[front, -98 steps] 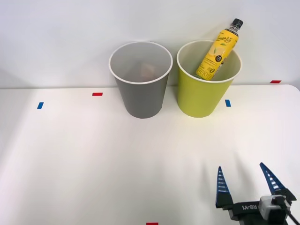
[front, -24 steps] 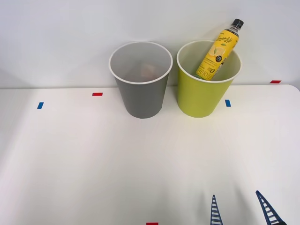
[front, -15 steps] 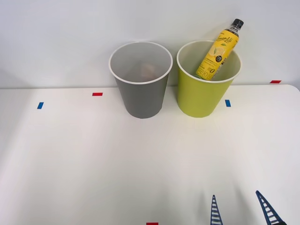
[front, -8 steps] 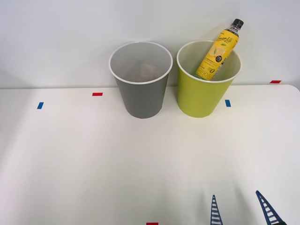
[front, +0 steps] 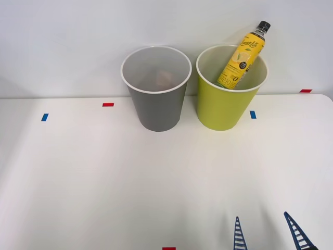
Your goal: Put cans in the gray bin, plastic bottles in the light green bin
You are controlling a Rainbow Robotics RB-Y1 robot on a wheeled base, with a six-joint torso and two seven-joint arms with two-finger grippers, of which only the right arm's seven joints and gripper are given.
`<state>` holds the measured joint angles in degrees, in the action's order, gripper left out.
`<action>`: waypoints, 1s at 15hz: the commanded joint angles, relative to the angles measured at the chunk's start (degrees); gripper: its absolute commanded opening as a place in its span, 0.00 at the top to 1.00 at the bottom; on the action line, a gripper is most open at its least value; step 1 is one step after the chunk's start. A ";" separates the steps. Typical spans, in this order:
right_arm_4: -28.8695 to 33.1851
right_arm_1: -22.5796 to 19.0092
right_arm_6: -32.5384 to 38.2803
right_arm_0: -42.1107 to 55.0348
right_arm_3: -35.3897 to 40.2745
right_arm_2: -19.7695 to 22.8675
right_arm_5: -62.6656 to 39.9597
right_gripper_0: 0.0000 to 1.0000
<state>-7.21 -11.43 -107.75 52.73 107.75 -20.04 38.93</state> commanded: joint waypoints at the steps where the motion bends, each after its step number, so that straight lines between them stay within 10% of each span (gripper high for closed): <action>1: 0.00 0.00 0.00 0.00 0.00 0.00 0.00 0.00; 15: 0.00 0.00 0.00 0.00 0.00 0.00 0.00 0.00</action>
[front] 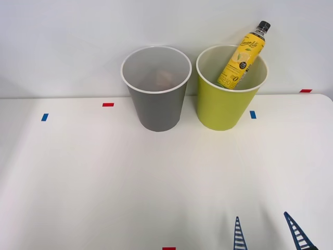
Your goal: Put cans in the gray bin, plastic bottles in the light green bin
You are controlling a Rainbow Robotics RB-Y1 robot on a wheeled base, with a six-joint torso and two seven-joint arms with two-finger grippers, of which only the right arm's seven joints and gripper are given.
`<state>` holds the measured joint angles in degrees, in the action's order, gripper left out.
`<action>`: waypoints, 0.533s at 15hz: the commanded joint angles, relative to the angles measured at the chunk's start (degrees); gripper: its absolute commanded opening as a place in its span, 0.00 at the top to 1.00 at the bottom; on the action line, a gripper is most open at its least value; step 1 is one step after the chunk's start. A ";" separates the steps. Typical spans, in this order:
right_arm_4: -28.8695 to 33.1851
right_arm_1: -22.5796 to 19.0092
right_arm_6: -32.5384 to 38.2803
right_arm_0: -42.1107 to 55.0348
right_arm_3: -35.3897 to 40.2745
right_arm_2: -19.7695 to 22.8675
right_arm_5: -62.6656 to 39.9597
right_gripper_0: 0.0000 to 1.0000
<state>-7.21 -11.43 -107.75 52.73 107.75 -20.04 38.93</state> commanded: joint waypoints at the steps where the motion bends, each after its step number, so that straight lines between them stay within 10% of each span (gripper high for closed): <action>1: 0.00 0.00 0.00 0.00 0.00 0.00 0.00 0.00; 8: 0.00 0.00 0.00 0.00 0.00 0.00 0.00 0.00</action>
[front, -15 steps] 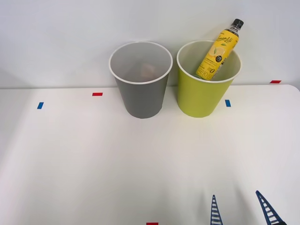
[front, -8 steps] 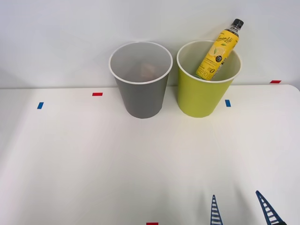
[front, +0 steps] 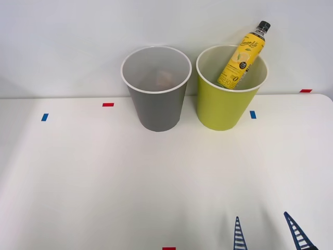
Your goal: Put cans in the gray bin, plastic bottles in the light green bin
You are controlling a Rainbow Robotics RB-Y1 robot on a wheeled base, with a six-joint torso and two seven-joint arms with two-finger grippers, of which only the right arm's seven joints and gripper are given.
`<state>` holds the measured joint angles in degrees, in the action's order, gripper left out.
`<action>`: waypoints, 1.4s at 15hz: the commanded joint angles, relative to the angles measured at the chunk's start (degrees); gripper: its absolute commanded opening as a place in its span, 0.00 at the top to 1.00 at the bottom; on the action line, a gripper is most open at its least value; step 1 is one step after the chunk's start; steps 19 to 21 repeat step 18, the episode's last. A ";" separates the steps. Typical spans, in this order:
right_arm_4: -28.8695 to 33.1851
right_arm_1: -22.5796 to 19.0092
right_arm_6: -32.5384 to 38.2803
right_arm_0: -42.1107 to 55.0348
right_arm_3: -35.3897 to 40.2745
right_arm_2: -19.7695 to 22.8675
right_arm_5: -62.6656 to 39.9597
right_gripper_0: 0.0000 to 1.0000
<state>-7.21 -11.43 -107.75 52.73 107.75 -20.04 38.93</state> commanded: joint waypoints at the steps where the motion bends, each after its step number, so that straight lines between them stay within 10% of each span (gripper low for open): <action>1: 0.00 0.00 0.00 0.00 0.00 0.00 0.00 0.00; 21: 0.00 0.00 0.00 0.00 0.00 0.00 0.00 0.00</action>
